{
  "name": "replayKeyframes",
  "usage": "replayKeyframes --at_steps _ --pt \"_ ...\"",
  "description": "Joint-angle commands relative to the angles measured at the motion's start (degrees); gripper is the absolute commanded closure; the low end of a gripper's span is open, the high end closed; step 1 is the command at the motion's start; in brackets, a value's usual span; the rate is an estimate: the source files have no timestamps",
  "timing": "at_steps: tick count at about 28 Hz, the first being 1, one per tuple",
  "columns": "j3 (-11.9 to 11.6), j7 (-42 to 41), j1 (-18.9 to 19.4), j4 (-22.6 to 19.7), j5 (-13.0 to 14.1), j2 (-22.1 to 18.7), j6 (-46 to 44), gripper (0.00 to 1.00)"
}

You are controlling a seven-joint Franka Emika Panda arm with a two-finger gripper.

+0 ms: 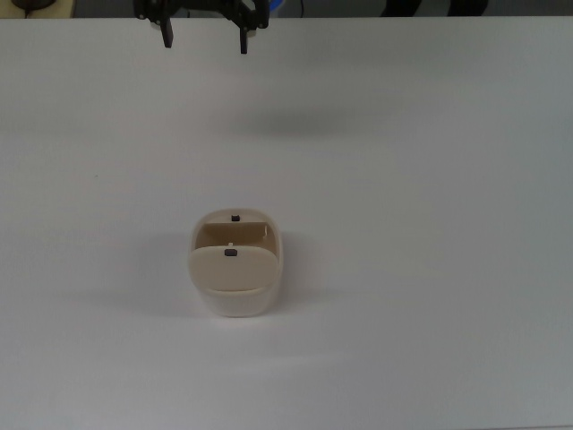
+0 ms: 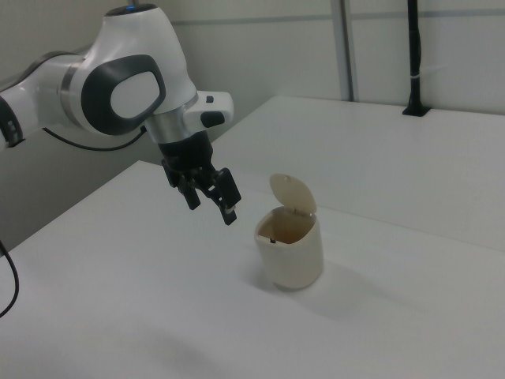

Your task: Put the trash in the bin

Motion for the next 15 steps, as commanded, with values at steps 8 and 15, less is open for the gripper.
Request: replayKeyframes --at_steps 8,15 --pt "1.0 -1.4 -1.3 -0.6 1.3 -1.2 -0.9 0.0" --pt "0.8 -1.4 -1.4 -0.6 1.3 -1.3 -1.4 0.0"
